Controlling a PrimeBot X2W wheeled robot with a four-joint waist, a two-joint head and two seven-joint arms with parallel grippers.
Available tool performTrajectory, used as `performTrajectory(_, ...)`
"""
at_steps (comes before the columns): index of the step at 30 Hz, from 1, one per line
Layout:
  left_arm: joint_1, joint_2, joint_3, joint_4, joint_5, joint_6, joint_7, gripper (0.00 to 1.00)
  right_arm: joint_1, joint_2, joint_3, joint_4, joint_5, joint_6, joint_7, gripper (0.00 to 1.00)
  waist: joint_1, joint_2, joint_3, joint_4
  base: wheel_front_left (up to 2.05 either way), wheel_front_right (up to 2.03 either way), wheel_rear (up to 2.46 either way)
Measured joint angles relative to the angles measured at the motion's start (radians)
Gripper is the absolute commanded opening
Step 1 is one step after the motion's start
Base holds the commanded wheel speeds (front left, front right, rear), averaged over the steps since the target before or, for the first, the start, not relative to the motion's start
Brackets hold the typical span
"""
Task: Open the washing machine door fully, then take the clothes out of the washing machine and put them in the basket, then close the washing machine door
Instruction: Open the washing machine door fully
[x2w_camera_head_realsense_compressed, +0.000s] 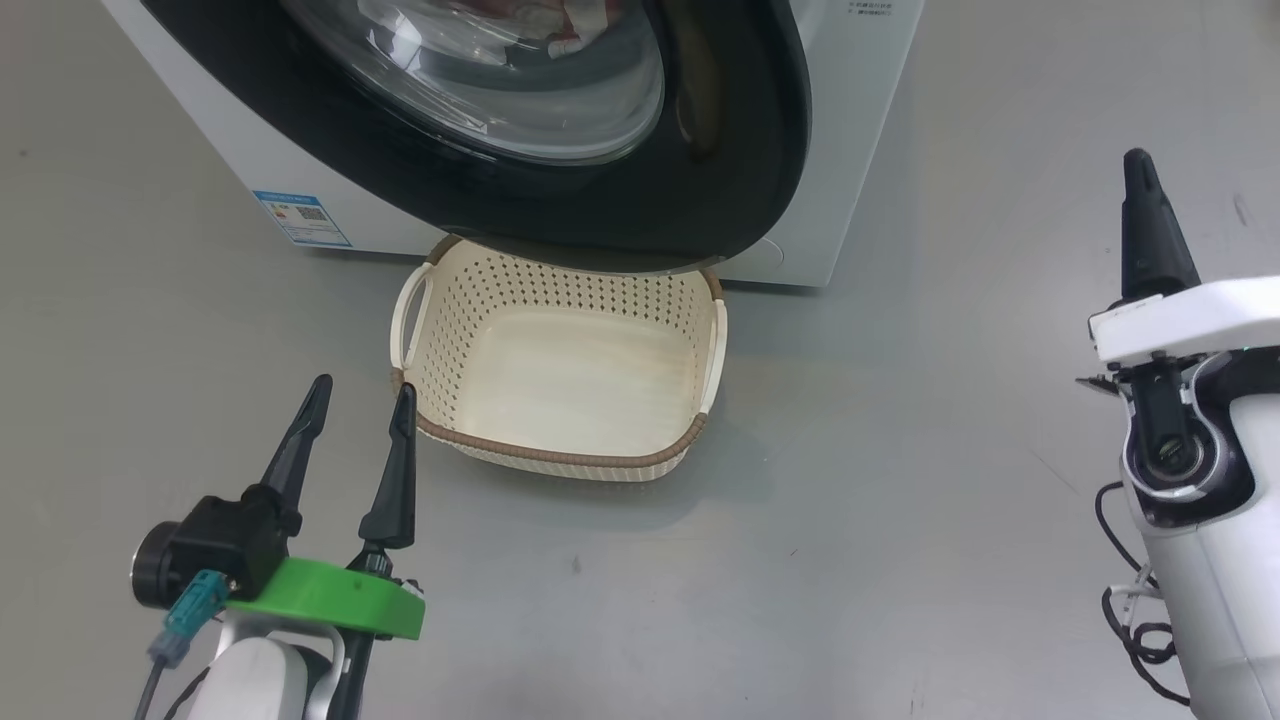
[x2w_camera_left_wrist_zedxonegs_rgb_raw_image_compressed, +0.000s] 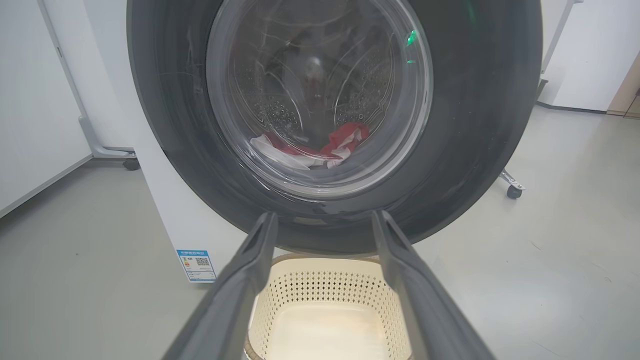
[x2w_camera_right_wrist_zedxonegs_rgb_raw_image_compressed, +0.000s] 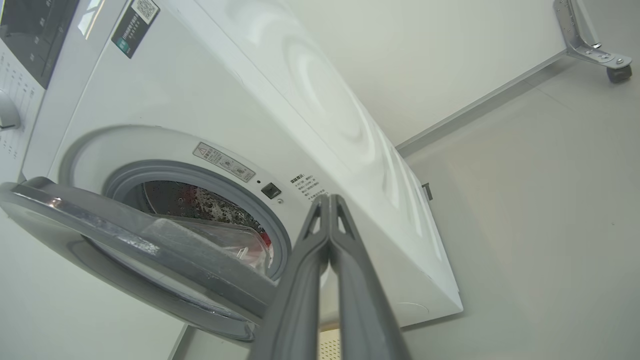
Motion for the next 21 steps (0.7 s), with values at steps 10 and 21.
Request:
performTrajectory(10, -0.037, -0.001, -0.027, 0.0, -0.004, 0.0, 0.0, 1.0, -0.131, 0.085, -0.102, 0.005, 0.281, -0.006, 0.132, 0.0, 0.0, 0.0, 0.043, 0.03, 0.0, 0.0, 0.0)
performTrajectory(21, -0.069, -0.002, -0.047, 0.004, -0.02, 0.0, 0.0, 1.0, -0.276, 0.114, -0.13, 0.078, 0.47, -0.083, 0.312, 0.0, 0.0001, 0.0, 0.087, 0.069, 0.0, 0.0, 0.0)
